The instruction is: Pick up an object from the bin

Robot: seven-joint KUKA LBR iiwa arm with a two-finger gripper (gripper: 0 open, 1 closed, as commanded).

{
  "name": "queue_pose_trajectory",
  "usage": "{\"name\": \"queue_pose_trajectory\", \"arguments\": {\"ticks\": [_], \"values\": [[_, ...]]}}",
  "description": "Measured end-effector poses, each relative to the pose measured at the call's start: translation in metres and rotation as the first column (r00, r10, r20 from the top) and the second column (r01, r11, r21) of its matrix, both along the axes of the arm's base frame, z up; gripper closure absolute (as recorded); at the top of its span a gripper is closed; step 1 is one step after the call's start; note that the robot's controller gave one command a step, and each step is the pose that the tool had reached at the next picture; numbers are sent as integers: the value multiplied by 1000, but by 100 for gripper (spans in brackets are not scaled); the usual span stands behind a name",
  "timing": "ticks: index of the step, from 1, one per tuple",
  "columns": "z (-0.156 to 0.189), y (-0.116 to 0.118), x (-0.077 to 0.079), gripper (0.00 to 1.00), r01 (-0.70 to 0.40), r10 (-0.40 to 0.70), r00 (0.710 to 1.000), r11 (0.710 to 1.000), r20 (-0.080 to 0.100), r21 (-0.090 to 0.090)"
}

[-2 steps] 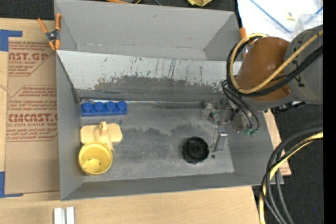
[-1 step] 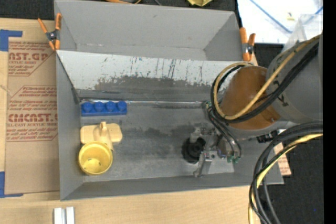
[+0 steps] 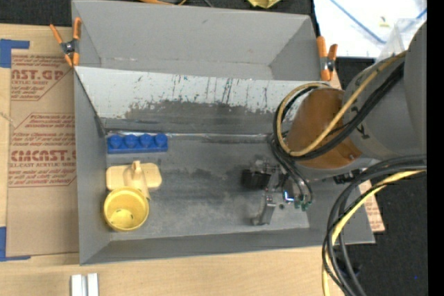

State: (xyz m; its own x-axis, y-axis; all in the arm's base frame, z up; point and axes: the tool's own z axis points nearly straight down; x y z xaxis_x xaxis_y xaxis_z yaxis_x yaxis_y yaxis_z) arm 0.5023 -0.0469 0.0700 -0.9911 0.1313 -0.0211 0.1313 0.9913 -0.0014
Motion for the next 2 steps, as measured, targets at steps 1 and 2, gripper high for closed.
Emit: {"name": "queue_pose_trajectory", "arguments": {"ticks": [1,2], "values": [[1,0,0,100,33,-33,999,999,-5,3],[1,-1,0,100,41,-41,999,999,-7,4]]}}
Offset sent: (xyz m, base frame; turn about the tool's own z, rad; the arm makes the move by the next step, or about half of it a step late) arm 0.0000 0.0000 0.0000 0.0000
